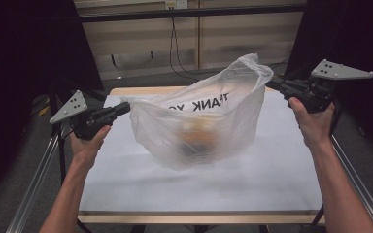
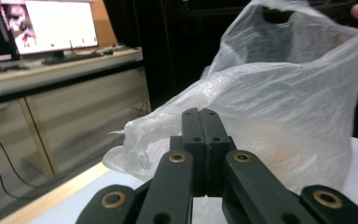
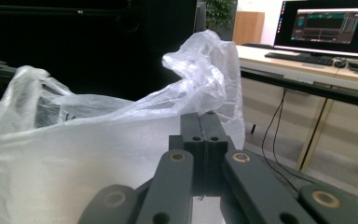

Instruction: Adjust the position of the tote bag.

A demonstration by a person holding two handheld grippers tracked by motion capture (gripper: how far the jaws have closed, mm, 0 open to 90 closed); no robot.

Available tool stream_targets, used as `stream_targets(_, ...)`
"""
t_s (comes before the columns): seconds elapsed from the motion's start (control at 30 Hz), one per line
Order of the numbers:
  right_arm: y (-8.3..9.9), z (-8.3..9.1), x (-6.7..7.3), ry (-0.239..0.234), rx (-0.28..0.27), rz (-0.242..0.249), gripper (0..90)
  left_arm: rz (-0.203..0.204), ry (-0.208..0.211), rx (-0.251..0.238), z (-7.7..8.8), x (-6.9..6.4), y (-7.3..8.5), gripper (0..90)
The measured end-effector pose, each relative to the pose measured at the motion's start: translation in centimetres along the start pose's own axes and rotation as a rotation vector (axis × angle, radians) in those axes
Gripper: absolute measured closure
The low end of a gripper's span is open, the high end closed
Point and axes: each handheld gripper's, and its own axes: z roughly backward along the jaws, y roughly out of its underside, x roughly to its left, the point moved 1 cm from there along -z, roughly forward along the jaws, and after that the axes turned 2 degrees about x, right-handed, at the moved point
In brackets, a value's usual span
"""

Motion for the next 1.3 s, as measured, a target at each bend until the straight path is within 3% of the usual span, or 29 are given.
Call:
stream_targets(0.07, -0.2, 0.4, 0.1, 0.006, -0.007, 0.003, 90.0, -0.021, 0.003, -0.007, 0.5, -0.7, -0.5, 90.0)
stream_targets(0.27, -1.3, 1.5, 0.2, 0.024, -0.059, 0.0, 90.0, -0.026, 0.037, -0.04, 1.2, -1.9, -1.5, 90.0)
stream_targets(0.33, -1.3, 1.9, 0.4, 0.02, -0.074, -0.001, 90.0, -0.05, 0.053, -0.019, 1.3, -2.7, -1.3, 90.0)
stream_targets(0.37, -1.2, 2.0, 0.5, 0.024, -0.077, 0.006, 90.0, -0.081, 0.068, 0.018, 1.4, -3.2, -0.9, 90.0)
stream_targets(0.43, -0.6, 2.5, 0.7, 0.018, -0.078, 0.005, 90.0, -0.093, 0.074, 0.04, 1.3, -3.7, -0.2, 90.0)
stream_targets(0.63, 1.5, 2.7, 0.6, 0.013, -0.041, -0.016, 90.0, -0.093, 0.116, 0.121, 0.4, -4.5, 2.1, 90.0)
stream_targets(0.7, 2.1, 2.4, 0.6, 0.026, -0.013, -0.009, 90.0, -0.092, 0.114, 0.135, 0.0, -4.6, 2.7, 90.0)
stream_targets(0.97, 4.5, 0.1, 0.5, 0.003, 0.078, -0.023, 90.0, -0.102, 0.141, 0.229, -1.8, -4.7, 4.8, 90.0)
stream_targets(1.17, 6.4, -1.7, 0.2, -0.013, 0.133, -0.048, 90.0, -0.084, 0.142, 0.27, -2.8, -4.7, 6.3, 90.0)
stream_targets(1.3, 8.0, -3.3, -0.5, -0.027, 0.152, -0.091, 90.0, -0.072, 0.14, 0.296, -3.3, -4.5, 7.1, 90.0)
